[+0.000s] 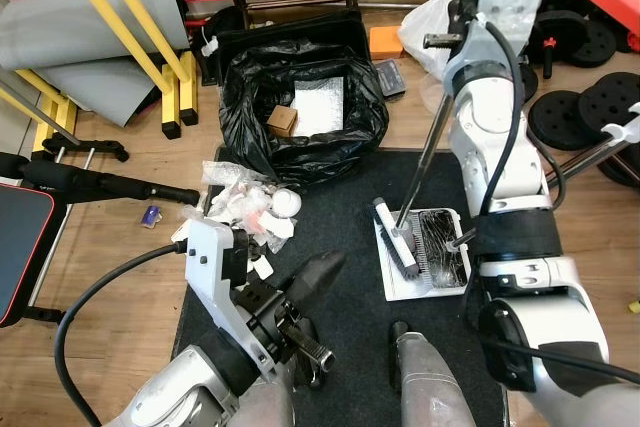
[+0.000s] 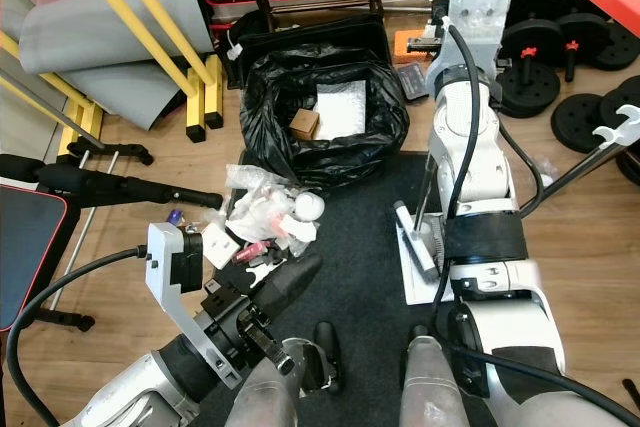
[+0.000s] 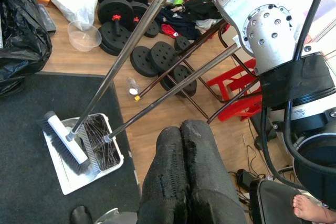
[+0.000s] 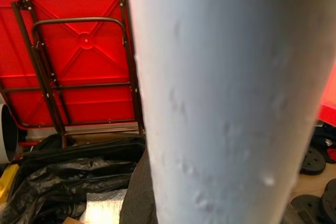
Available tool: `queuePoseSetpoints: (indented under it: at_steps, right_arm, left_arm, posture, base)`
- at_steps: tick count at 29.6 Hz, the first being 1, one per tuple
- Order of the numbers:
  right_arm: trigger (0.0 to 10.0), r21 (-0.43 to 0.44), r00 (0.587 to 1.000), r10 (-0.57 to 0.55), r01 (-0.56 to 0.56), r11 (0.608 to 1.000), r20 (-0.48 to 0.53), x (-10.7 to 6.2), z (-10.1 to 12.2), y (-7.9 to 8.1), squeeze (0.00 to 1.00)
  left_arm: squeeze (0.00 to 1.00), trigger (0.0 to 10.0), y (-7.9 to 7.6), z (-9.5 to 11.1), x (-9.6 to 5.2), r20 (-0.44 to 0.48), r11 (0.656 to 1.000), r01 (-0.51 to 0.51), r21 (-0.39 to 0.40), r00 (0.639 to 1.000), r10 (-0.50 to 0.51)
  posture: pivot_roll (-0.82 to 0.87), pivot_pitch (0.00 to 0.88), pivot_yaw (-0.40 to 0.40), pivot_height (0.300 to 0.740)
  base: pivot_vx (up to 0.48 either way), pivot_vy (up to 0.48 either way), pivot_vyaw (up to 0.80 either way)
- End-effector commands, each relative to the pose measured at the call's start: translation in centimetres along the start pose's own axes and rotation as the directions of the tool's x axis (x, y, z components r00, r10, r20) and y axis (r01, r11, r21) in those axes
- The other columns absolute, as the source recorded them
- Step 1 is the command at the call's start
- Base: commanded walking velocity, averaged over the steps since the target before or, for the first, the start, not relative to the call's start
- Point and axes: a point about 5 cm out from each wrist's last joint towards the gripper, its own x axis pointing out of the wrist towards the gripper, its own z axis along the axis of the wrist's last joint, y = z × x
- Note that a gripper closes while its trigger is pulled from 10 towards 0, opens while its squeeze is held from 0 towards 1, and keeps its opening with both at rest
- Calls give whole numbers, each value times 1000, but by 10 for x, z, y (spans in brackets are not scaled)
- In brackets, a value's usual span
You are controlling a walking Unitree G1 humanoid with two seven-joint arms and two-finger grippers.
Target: Sweep floor
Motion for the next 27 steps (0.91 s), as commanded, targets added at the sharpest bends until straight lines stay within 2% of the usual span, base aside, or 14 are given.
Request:
queuePoseSetpoints:
  at_steps: [1,7,8,9,11,12,13,15,16,17,18,20,24,27]
  right_arm:
    - [10000,31,998,19,-21,999,62,1,18,6,0]
    - [10000,81,994,83,-88,993,65,1,22,16,0]
    - [10000,101,988,143,-149,984,64,-1,23,25,0]
    - [10000,101,988,143,-149,984,64,-1,23,25,0]
    - [10000,147,945,320,-327,933,73,-10,23,50,0]
    - [10000,156,909,407,-417,896,88,-16,25,61,0]
    - [10000,156,909,407,-417,896,88,-16,25,61,0]
    - [10000,146,853,511,-522,840,110,-25,27,70,0]
    - [10000,128,821,558,-570,812,116,-29,27,72,0]
    - [10000,128,821,558,-570,812,116,-29,27,72,0]
    - [10000,114,802,585,-597,794,118,-32,27,74,0]
    - [10000,114,802,585,-597,794,118,-32,27,74,0]
    - [10000,83,706,699,-708,701,110,-51,23,73,0]
    - [10000,83,688,719,-726,683,101,-55,21,72,0]
  left_arm:
    - [0,10000,1,-4,-2,-18,1000,-1,-15,1000,1]
    - [0,10000,4,-5,0,-17,1000,-2,-16,1000,1]
    - [0,10000,5,-5,1,-17,1000,-1,-14,1000,1]
    - [0,10000,5,-5,1,-17,1000,-1,-14,1000,1]
    - [0,10000,12,-6,4,-9,1000,-7,-19,1000,7]
    - [0,10000,16,-6,5,0,999,-21,-27,1000,21]
    - [0,10000,16,-6,5,0,999,-21,-27,1000,21]
    - [0,10000,27,-4,7,24,997,-75,-15,997,75]
    - [0,10000,34,-1,8,42,993,-118,10,992,117]
    - [0,10000,34,-1,8,42,993,-118,10,992,117]
    - [0,10000,38,0,9,53,989,-146,26,988,144]
    - [0,10000,38,0,9,53,989,-146,26,988,144]
    - [0,10000,60,9,13,115,962,-256,93,963,245]
    - [0,10000,64,11,14,122,957,-273,102,958,260]
  posture:
    - [-5,388,64,740]
    - [-10,369,60,740]
    - [-11,356,55,740]
    - [-11,356,55,740]
    - [-22,310,42,740]
    - [-27,293,36,740]
    - [-27,293,36,740]
    - [-35,262,29,740]
    - [-42,238,27,740]
    - [-42,238,27,740]
    - [-42,238,27,740]
    - [-42,238,27,740]
    - [-68,178,17,740]
    - [-72,163,17,740]
  base:
    - [0,0,0]
    - [0,0,0]
    - [0,0,0]
    - [0,0,0]
    - [0,0,0]
    - [0,0,0]
    - [0,0,0]
    - [0,0,0]
    - [0,0,0]
    - [0,0,0]
    - [0,0,0]
    - [0,0,0]
    - [0,0,222]
    - [0,0,681]
